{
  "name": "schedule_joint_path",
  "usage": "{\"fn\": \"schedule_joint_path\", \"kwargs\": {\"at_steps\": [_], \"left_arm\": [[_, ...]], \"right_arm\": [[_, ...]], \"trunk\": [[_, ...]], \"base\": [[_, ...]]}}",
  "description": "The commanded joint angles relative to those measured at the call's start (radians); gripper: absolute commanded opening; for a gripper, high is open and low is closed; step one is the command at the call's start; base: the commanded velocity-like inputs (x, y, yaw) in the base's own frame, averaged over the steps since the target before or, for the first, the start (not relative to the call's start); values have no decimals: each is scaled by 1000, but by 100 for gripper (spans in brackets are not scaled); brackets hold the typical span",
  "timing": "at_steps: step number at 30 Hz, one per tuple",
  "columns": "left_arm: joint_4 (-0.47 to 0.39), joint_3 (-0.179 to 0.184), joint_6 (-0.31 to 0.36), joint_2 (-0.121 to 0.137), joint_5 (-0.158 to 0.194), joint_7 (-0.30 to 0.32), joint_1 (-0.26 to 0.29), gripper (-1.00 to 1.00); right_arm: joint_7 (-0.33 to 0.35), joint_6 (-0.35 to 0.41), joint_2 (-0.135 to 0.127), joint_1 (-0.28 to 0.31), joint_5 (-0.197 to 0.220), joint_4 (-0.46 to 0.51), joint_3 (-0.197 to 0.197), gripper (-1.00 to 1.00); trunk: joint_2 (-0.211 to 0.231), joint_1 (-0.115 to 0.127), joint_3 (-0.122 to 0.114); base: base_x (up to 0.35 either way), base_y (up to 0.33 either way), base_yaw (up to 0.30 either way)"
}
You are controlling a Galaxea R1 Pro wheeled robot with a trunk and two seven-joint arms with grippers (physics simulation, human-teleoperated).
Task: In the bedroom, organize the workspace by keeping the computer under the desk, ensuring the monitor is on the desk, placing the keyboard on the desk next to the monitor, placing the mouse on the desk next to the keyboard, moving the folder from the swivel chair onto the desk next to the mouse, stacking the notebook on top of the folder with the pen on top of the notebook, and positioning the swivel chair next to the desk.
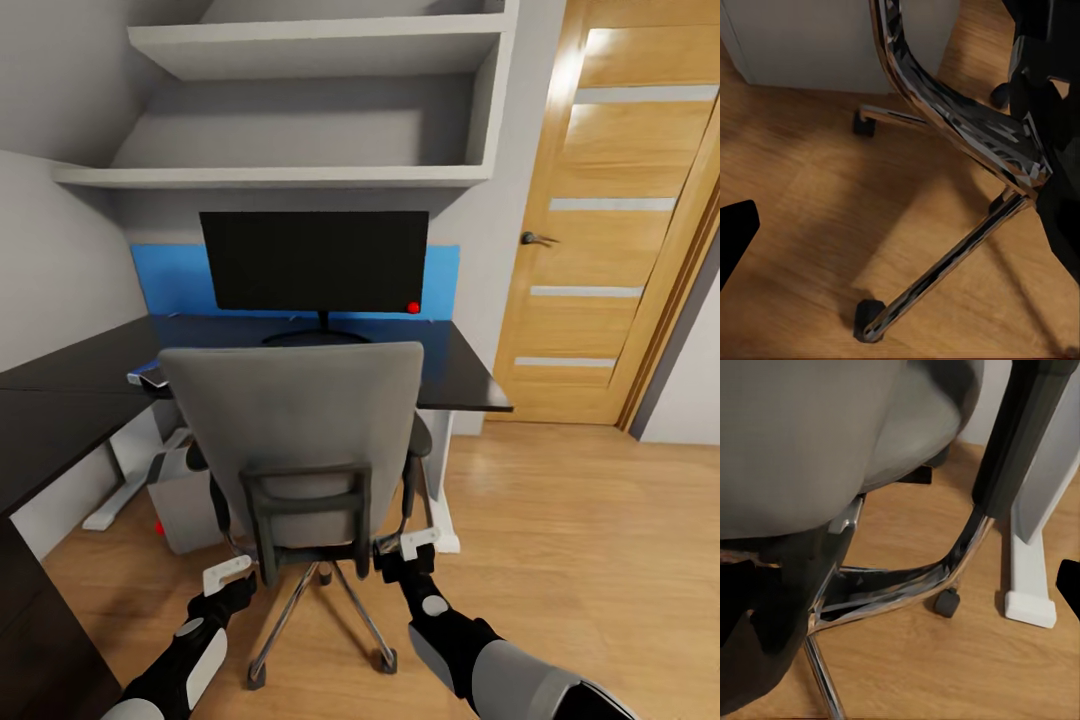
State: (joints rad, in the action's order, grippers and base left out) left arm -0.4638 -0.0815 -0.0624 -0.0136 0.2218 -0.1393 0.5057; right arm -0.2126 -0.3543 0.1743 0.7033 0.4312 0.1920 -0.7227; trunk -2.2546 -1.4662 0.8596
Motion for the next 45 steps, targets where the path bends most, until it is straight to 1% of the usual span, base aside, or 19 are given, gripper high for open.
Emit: {"fn": "schedule_joint_path", "kwargs": {"at_steps": [1,28,35,41,43,45], "left_arm": [[1,0,-4,-1,11,1,1,100],[2,0,-3,-1,11,1,1,100],[59,2,-3,-9,9,2,1,100],[129,2,-6,-12,8,6,1,100],[175,2,-10,-13,7,6,1,100],[197,3,-18,-16,7,7,1,100]], "right_arm": [[-4,-1,0,1,3,0,-15,100],[-5,-2,0,1,5,0,-13,100],[-7,-2,0,1,5,-2,-11,100],[-14,-1,0,0,6,-2,-12,100],[-17,3,0,-5,9,-13,-11,100],[-19,3,0,-10,12,-29,-11,100]], "trunk": [[0,0,1],[0,0,1],[0,0,1],[0,0,1],[14,8,-5],[28,16,-12]], "base": [[-150,0,0],[-318,0,0],[-302,0,0],[-105,0,0],[-23,0,0],[-11,0,0]]}}
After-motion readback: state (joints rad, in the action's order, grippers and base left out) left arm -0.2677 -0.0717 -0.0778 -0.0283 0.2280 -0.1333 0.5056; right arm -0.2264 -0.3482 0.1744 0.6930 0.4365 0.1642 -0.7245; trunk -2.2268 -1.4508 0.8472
